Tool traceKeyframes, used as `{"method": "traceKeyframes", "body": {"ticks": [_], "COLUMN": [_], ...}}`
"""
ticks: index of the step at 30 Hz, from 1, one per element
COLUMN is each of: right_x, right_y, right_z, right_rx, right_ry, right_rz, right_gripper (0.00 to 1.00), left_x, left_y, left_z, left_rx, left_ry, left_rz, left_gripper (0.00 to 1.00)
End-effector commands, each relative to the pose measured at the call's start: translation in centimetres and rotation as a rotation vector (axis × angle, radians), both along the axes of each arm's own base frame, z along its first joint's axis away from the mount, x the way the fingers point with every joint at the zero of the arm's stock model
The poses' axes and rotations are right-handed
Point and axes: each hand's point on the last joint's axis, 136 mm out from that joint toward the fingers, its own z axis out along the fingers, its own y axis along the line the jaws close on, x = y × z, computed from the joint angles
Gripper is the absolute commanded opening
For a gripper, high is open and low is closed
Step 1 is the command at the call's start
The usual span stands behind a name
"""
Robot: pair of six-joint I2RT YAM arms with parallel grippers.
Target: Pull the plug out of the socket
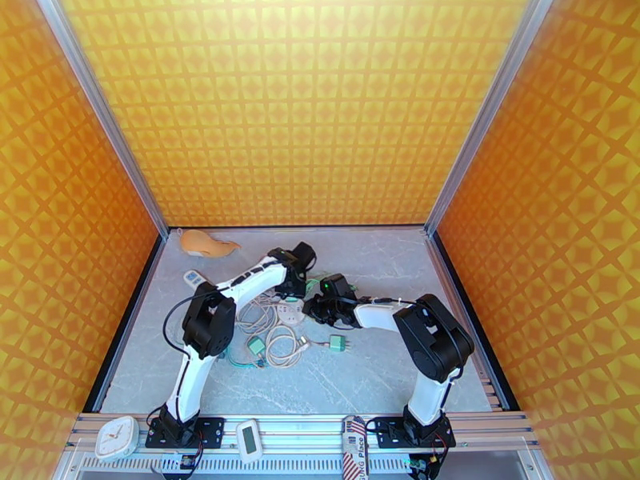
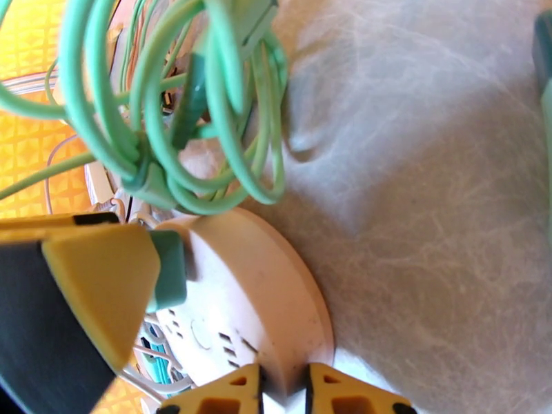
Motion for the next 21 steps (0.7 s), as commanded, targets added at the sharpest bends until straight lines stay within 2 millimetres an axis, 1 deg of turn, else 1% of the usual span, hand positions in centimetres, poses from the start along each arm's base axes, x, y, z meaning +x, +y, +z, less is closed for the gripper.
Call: {"method": "traceKeyframes", "body": {"ticks": [1,6,10,12,15,17,19,21], "right_x": [-8.6,-8.9,-8.9,-8.9,-8.9,-8.8,-8.2,-7.3], "right_y": [-6.2,-6.4,-6.4,-6.5,-6.6,-6.5,-6.1,-5.6], "right_z": [-10.5,-10.7,-10.7,-10.6,-10.4,-10.2,-9.6,-8.3], "right_rx": [-0.354,-0.366,-0.364,-0.366,-0.371,-0.367,-0.353,-0.339], "right_ry": [0.359,0.367,0.369,0.363,0.357,0.353,0.327,0.279], "right_rz": [-0.008,-0.004,-0.004,-0.006,-0.003,-0.002,0.002,0.013], "right_gripper": [0.2,0.2,0.19,0.19,0.2,0.2,0.2,0.23], "left_x": [-2.0,-2.3,-1.9,-1.6,-0.8,-0.2,0.8,1.4], "left_y": [-3.3,-3.5,-3.5,-3.1,-1.7,-1.0,-0.5,-0.6], "left_z": [2.3,2.9,3.8,4.6,6.1,6.8,7.1,7.0], "left_rx": [0.023,0.029,-0.109,-0.135,-0.125,-0.123,-0.123,-0.123], "left_ry": [-0.063,-0.07,-0.014,-0.006,-0.004,-0.009,-0.017,-0.02], "left_rz": [-0.124,-0.13,-0.069,-0.048,-0.023,-0.019,-0.016,-0.018], "left_gripper": [0.0,0.0,0.0,0.0,0.0,0.0,0.0,0.0]}}
